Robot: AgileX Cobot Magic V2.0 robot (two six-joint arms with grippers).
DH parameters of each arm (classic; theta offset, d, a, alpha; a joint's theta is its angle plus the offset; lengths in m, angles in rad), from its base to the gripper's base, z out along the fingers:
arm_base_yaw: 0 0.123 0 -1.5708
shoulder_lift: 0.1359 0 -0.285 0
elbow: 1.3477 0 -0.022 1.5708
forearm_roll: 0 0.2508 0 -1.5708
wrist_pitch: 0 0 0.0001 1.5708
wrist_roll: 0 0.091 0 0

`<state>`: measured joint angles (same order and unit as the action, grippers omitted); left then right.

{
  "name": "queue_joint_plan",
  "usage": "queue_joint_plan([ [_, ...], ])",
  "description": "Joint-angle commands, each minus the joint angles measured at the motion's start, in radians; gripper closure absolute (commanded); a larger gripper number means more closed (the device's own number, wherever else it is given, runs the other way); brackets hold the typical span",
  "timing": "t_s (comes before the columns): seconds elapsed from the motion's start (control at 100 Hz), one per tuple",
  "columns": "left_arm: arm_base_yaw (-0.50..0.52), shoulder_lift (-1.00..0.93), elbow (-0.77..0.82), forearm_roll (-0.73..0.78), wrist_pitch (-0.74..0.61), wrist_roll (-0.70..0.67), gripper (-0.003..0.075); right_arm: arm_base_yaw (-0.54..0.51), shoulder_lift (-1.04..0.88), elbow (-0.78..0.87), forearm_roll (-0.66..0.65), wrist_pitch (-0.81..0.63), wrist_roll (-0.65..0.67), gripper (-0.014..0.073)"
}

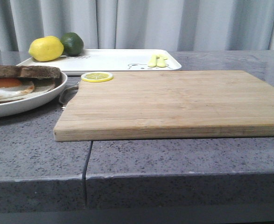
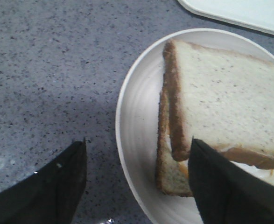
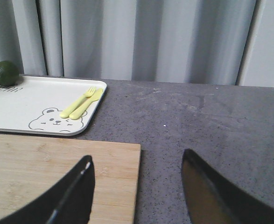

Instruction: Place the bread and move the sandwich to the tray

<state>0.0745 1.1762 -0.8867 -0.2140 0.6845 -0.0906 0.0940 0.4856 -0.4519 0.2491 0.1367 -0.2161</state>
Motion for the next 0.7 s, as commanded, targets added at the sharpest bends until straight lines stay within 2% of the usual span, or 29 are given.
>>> queue_joint_plan([
  [0.0, 0.017, 0.002, -0.036, -0.025, -0.055, -0.008, 0.0281, -0.008, 0.001, -0.026, -0.006, -0.073, 0.001, 0.0167],
  [0.69, 0.017, 0.169, -0.036, -0.026, -0.072, -0.002, 0.0281, -0.008, 0.001, -0.026, -0.006, -0.073, 0.001, 0.0167],
])
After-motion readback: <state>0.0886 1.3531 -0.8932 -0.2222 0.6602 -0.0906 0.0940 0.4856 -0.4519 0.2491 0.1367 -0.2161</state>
